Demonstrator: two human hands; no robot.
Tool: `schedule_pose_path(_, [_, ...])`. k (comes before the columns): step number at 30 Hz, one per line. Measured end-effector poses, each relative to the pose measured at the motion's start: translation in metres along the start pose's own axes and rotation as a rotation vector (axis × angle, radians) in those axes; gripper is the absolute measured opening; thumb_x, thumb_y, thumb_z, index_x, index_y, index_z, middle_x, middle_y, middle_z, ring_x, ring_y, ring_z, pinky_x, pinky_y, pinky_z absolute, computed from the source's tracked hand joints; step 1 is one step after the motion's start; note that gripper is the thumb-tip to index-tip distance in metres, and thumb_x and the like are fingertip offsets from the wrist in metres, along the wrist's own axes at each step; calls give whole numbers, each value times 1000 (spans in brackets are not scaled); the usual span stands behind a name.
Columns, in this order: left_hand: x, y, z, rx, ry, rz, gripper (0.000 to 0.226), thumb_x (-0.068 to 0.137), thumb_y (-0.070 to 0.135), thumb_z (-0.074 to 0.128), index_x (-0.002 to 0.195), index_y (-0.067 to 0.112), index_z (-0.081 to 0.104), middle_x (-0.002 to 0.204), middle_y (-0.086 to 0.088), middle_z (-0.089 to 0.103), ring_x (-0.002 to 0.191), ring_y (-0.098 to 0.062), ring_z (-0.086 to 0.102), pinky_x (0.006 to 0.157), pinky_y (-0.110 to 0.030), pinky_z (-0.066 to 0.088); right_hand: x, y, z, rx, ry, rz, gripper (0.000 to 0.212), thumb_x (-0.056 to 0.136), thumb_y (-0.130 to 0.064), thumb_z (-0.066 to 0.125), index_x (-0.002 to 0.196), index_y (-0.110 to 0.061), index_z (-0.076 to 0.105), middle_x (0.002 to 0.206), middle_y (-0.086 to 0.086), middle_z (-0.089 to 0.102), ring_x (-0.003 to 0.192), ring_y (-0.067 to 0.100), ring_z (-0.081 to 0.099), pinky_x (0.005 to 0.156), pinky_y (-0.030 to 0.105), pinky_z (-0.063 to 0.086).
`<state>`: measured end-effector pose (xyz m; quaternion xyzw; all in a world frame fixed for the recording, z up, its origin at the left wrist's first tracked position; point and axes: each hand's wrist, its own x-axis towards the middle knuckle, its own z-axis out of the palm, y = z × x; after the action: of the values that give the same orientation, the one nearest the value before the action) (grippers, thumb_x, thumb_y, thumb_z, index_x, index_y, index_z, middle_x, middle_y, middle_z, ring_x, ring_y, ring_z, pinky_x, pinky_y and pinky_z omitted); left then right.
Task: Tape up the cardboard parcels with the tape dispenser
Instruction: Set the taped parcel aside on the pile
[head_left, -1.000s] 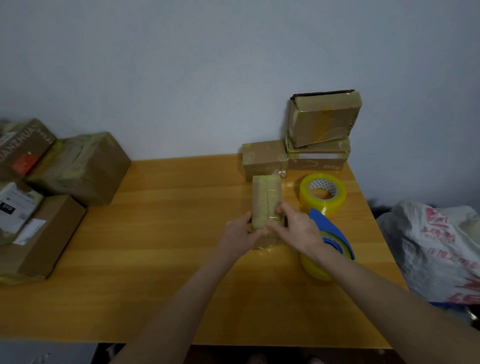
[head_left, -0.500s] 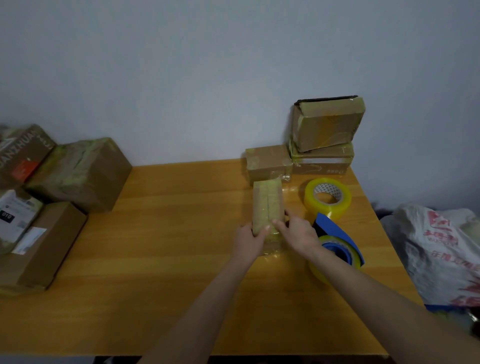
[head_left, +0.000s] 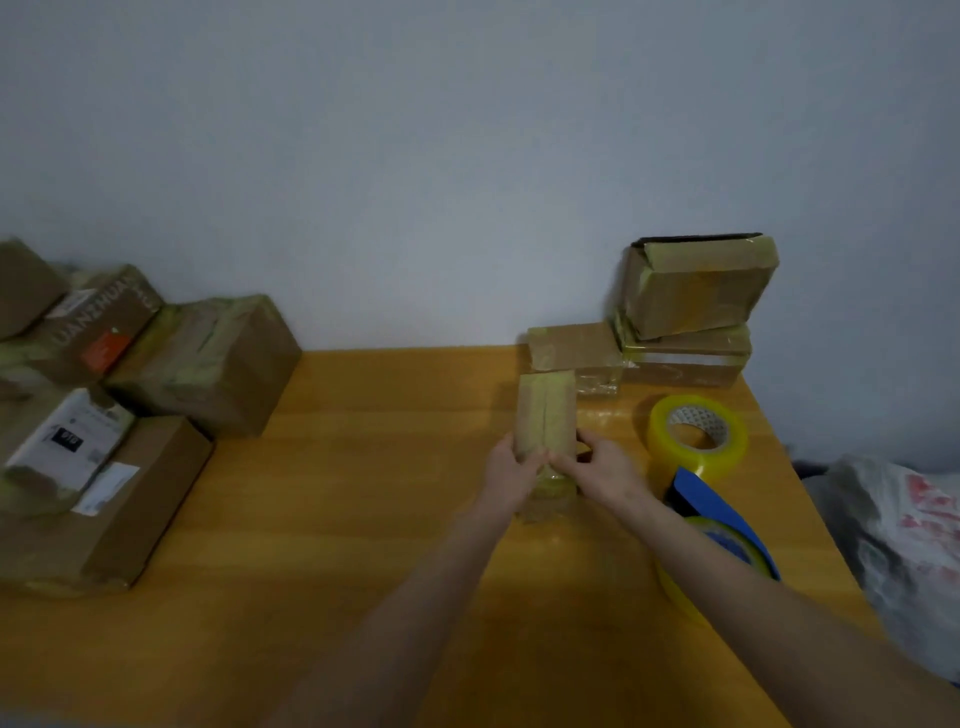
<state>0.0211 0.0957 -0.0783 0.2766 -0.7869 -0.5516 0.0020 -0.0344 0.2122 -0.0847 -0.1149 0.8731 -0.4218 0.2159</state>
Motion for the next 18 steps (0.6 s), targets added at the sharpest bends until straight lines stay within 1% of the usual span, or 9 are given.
schedule_pose_path(3, [5,6,-39,136,161,57,33,96,13,51,127,4,55,123,-11,61,110,-25,58,88,-31,47,17,-31,17,45,-16,-59,62,90,-33,66,144,-15,43,119,9,65,98,24,63,81,40,55])
schedule_pose_path(4, [7,6,-53,182,208,56,34,97,15,51,129,5,55,125,-11,60,110,-25,57,89,-31,47,22,-43,25,50,-38,-89,63,90,-34,65,146,-16,41,121,10,64,101,26,63,82,40,54])
schedule_pose_path(6, [9,4,-83,239,297,21,40,98,21,51,136,9,51,131,-11,55,115,-25,54,97,-37,46,26,-68,44,81,-81,-137,66,90,-38,63,148,-17,38,125,11,62,104,28,62,82,40,54])
schedule_pose_path(9, [13,-5,-126,338,415,-14,45,97,26,52,139,12,47,135,-11,50,122,-25,47,100,-34,41,30,-101,74,130,-129,-181,67,89,-39,65,147,-17,40,124,10,62,102,26,62,83,40,54])
schedule_pose_path(12, [18,-15,-168,372,460,-45,49,97,29,52,142,12,44,137,-12,49,123,-24,47,100,-34,41,36,-134,101,220,-241,-196,70,83,-38,72,145,-21,41,119,5,62,97,22,61,72,33,53])
schedule_pose_path(13, [21,-20,-181,374,468,-57,49,97,30,52,142,12,43,138,-12,48,124,-24,47,100,-34,41,38,-144,111,267,-282,-190,73,81,-36,74,144,-22,41,119,5,60,99,23,61,72,33,54])
schedule_pose_path(15, [29,-31,-204,380,470,-53,49,97,30,52,141,11,43,139,-11,48,125,-24,46,99,-32,40,46,-161,133,330,-332,-176,75,78,-34,78,143,-22,41,123,5,59,106,23,60,82,39,56])
schedule_pose_path(16, [36,-35,-216,392,468,-46,49,97,30,52,141,10,44,138,-11,48,123,-23,47,97,-30,41,52,-169,145,341,-339,-173,75,78,-33,79,142,-22,42,122,3,59,106,22,60,84,40,56])
schedule_pose_path(18, [51,-43,-243,433,461,-39,50,97,32,50,142,12,43,135,-11,48,113,-21,51,88,-26,42,65,-187,170,338,-317,-178,74,77,-34,79,141,-23,43,118,0,58,104,20,59,81,37,57])
